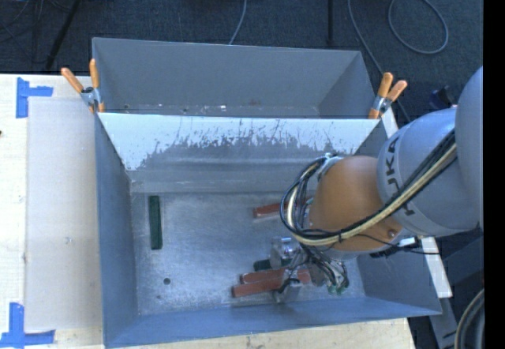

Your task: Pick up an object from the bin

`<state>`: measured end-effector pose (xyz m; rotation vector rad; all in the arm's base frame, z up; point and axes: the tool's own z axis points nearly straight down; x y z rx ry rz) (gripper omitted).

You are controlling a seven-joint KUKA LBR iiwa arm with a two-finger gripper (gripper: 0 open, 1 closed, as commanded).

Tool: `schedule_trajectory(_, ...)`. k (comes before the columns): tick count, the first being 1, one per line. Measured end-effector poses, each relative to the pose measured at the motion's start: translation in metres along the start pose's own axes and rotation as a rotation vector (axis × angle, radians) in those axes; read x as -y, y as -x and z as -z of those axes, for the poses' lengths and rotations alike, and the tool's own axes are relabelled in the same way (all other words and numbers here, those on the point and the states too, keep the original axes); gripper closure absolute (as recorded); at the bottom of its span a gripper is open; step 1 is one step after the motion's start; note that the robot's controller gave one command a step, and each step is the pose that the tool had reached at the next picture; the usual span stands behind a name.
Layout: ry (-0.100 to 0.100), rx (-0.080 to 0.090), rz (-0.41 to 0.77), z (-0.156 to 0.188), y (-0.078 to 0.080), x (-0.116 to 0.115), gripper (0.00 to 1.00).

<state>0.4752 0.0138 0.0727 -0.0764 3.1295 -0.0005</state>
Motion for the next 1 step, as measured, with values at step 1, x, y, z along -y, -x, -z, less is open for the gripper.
schedule_trajectory(1, 0.001, -0.002, -0.016, 0.1477, 0.0170, -0.0143, 1.00)
